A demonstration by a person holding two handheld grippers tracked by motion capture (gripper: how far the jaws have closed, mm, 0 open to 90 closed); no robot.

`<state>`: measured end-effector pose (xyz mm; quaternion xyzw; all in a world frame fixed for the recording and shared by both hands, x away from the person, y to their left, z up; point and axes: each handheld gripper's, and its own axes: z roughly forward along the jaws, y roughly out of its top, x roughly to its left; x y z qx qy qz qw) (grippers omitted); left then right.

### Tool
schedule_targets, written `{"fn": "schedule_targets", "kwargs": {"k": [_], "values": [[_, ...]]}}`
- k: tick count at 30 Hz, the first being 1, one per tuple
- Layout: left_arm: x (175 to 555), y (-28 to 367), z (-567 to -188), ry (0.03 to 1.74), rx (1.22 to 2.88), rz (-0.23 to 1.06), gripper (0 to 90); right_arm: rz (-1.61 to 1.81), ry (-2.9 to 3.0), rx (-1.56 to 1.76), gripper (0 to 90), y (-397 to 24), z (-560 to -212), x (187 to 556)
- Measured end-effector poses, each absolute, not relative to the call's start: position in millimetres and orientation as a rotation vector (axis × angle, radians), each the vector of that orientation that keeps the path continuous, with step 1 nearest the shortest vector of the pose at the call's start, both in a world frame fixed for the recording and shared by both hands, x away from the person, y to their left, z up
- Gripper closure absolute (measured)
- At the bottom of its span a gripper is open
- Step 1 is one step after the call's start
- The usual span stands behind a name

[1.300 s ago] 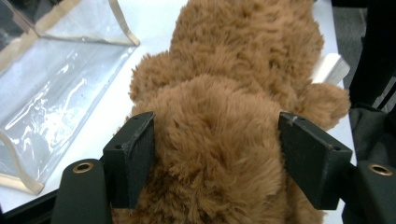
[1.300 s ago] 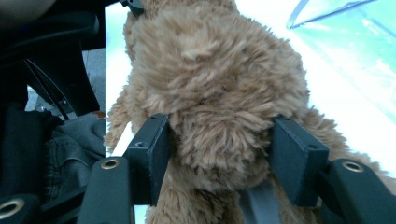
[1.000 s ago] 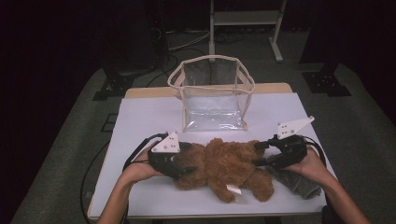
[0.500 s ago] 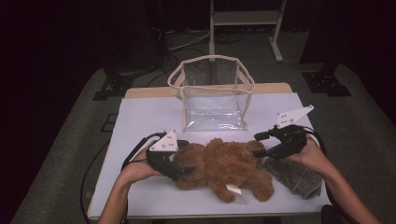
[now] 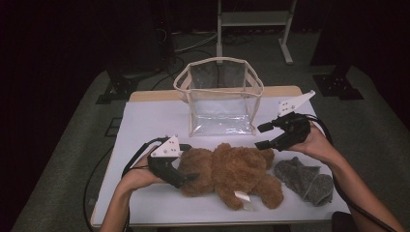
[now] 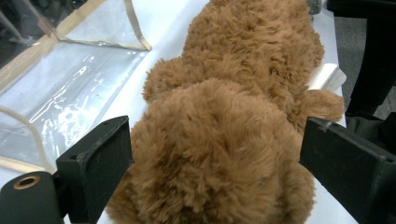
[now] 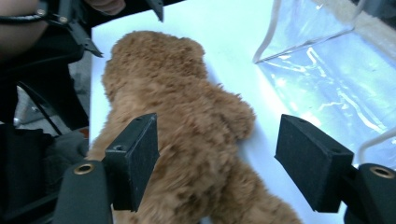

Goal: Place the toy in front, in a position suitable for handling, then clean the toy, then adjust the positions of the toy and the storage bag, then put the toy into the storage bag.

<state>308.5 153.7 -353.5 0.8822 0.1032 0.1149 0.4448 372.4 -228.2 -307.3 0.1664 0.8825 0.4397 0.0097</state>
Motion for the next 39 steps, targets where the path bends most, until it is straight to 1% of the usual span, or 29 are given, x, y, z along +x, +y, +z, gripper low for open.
{"fn": "schedule_targets", "kwargs": {"k": [6,13,39], "values": [[309,160,-353,0.28,2.182,0.293,7.3,1.314,2.776,0.465,27.4,-214,-295,391],[308,164,-352,0.285,2.182,0.294,7.3,1.273,2.811,0.431,27.4,-193,-291,408],[304,173,-346,0.286,2.16,0.295,7.2,1.23,2.875,0.325,27.7,-156,-279,426]]}}
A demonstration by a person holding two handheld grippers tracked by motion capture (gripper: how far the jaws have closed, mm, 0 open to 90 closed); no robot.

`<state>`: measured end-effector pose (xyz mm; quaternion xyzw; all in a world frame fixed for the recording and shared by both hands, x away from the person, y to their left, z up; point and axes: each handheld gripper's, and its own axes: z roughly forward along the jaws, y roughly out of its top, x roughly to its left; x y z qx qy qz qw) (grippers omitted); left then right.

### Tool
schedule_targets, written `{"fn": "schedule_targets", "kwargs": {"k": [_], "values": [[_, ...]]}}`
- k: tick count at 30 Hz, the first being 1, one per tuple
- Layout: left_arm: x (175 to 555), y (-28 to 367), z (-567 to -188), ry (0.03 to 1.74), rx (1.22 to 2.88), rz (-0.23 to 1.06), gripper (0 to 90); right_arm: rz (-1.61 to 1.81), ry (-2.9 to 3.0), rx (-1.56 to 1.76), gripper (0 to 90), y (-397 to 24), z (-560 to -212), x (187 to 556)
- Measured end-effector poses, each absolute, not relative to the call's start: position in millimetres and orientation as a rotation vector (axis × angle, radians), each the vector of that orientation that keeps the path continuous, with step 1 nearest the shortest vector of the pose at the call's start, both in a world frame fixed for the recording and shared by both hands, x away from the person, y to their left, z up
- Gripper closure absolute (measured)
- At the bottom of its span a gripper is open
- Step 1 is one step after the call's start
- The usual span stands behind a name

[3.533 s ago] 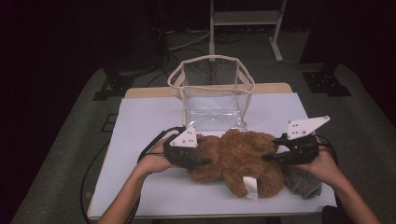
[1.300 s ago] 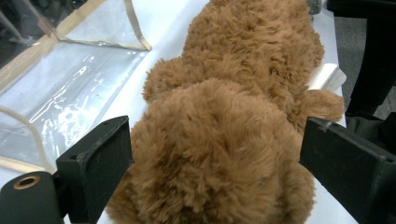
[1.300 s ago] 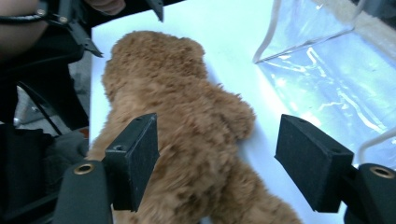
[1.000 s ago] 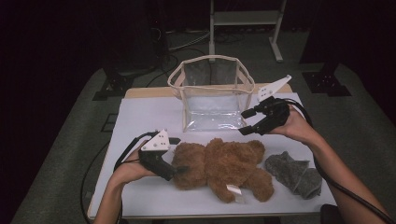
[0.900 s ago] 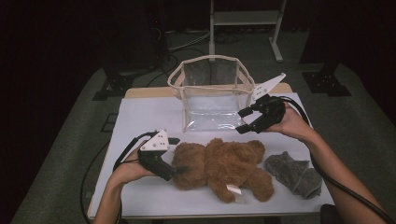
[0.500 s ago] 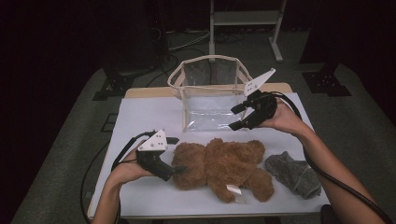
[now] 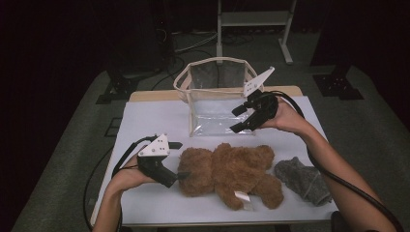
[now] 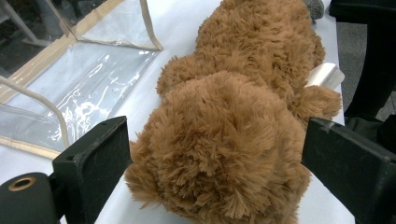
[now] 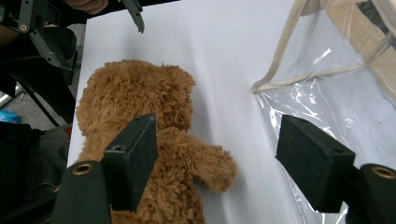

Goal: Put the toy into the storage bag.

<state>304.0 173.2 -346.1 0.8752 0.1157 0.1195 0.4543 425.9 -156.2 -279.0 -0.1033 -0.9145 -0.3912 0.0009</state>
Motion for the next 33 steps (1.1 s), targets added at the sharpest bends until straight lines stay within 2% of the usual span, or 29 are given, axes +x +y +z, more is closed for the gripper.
{"fn": "schedule_targets", "kwargs": {"k": [33], "values": [[306,180,-351,0.31,2.162,0.266,7.2,-1.168,-2.957,-0.288,29.2,-136,-246,456]]}}
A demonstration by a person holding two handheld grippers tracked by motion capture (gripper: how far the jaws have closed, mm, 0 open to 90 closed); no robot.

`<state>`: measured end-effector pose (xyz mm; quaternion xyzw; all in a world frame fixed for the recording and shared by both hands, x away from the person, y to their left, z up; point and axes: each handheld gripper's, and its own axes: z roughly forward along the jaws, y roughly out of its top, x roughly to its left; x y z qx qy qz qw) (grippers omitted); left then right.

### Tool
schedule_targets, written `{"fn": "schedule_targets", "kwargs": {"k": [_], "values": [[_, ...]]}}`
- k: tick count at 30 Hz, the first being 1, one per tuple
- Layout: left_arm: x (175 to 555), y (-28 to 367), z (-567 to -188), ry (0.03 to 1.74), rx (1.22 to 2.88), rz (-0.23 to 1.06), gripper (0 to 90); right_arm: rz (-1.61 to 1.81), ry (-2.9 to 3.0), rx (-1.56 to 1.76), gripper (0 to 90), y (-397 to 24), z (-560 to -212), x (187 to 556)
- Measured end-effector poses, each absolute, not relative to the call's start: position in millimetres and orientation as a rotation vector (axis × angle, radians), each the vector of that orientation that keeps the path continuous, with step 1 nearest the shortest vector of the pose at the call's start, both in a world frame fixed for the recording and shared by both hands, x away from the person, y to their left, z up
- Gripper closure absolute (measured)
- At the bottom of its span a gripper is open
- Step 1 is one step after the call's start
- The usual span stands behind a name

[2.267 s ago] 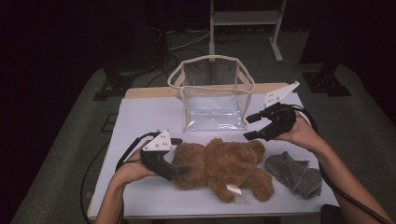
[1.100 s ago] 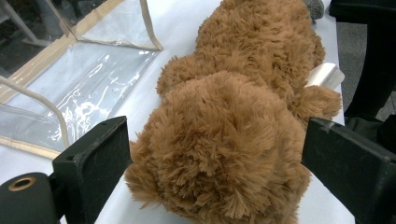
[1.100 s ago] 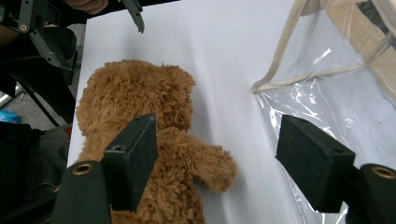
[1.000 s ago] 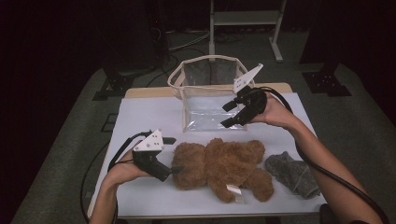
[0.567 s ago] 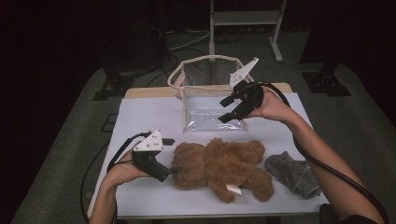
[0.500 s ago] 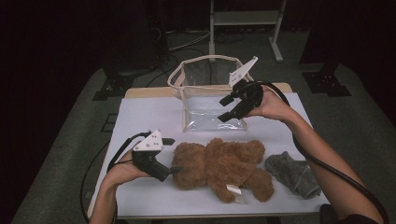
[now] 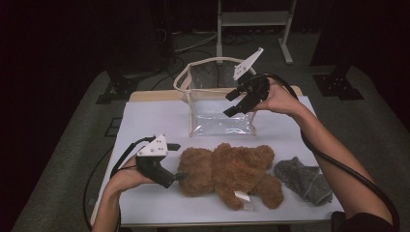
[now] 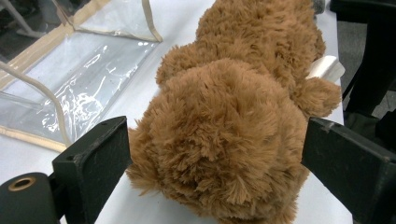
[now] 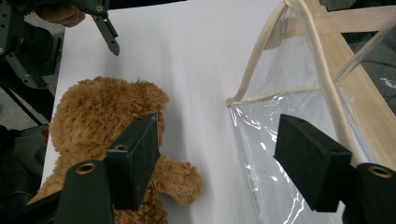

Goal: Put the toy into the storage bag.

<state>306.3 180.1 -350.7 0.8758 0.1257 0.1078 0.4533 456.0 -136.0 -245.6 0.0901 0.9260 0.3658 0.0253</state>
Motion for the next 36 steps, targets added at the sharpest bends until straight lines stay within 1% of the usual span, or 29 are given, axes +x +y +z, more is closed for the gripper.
{"fn": "schedule_targets", "kwargs": {"k": [18,36], "values": [[307,184,-353,0.322,2.176,0.271,7.2,1.057,2.87,0.248,30.2,-122,-236,471],[305,189,-353,0.33,2.182,0.268,7.2,0.997,2.873,0.257,31.2,-110,-234,500]]}}
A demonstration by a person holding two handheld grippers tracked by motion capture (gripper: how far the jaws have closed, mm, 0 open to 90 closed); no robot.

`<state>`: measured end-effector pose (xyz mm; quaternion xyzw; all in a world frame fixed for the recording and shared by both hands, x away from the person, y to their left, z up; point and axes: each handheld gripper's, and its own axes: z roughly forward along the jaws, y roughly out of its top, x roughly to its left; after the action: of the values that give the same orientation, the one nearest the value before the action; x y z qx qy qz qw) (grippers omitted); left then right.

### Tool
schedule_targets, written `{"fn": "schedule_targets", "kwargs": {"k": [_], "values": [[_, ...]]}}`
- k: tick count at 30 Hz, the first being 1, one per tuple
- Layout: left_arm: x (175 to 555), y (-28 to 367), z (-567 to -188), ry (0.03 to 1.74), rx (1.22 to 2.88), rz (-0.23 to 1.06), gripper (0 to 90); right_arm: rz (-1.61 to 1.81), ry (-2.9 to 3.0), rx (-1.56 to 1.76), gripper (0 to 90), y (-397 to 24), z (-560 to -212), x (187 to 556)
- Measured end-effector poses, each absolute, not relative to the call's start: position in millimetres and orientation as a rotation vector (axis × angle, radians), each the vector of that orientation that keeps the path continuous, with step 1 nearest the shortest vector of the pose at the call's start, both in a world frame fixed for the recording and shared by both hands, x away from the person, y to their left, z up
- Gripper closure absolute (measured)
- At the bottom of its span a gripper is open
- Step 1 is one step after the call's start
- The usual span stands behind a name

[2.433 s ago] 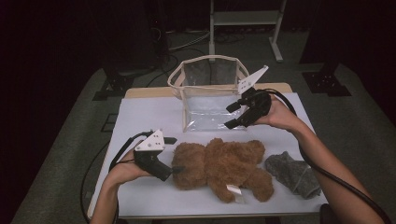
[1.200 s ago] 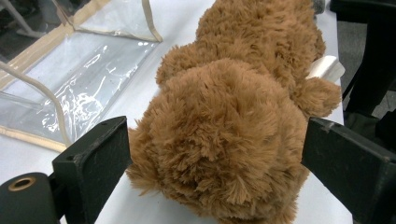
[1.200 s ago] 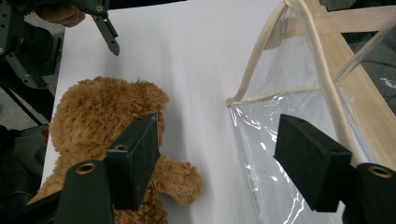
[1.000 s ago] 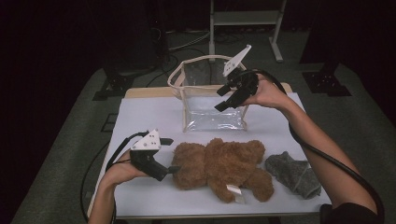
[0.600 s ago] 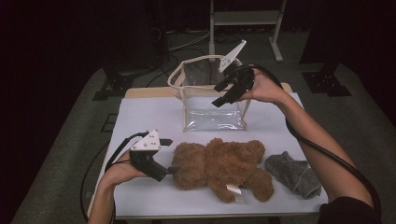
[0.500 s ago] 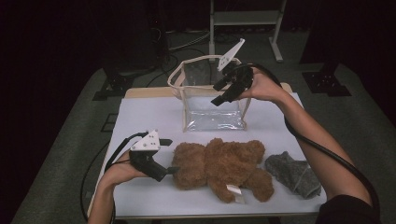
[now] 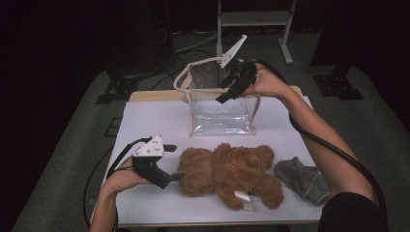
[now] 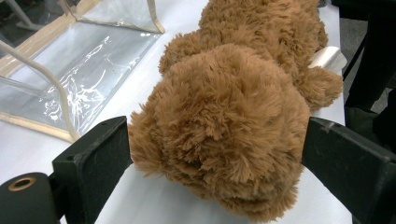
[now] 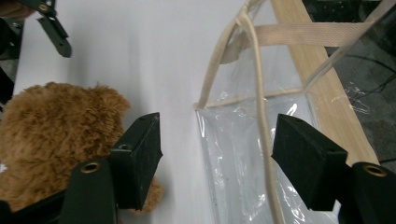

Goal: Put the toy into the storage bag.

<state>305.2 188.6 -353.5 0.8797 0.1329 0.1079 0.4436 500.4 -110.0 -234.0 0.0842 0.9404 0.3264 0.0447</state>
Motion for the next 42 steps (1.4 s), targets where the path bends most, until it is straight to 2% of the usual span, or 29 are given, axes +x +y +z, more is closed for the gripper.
{"fn": "schedule_targets", "kwargs": {"k": [11,19,26,37,42], "values": [[305,190,-354,0.332,2.186,0.266,7.2,0.978,2.875,0.282,32.1,-108,-242,516],[303,191,-353,0.332,2.187,0.268,7.3,0.946,2.875,0.282,41.4,-106,-252,521],[303,193,-352,0.329,2.184,0.272,7.3,0.919,2.883,0.283,53.3,-104,-259,524],[302,193,-351,0.328,2.183,0.279,7.3,0.904,2.874,0.275,85.0,-106,-264,521],[302,191,-352,0.326,2.192,0.273,7.3,0.91,2.871,0.278,86.7,-107,-265,517]]}}
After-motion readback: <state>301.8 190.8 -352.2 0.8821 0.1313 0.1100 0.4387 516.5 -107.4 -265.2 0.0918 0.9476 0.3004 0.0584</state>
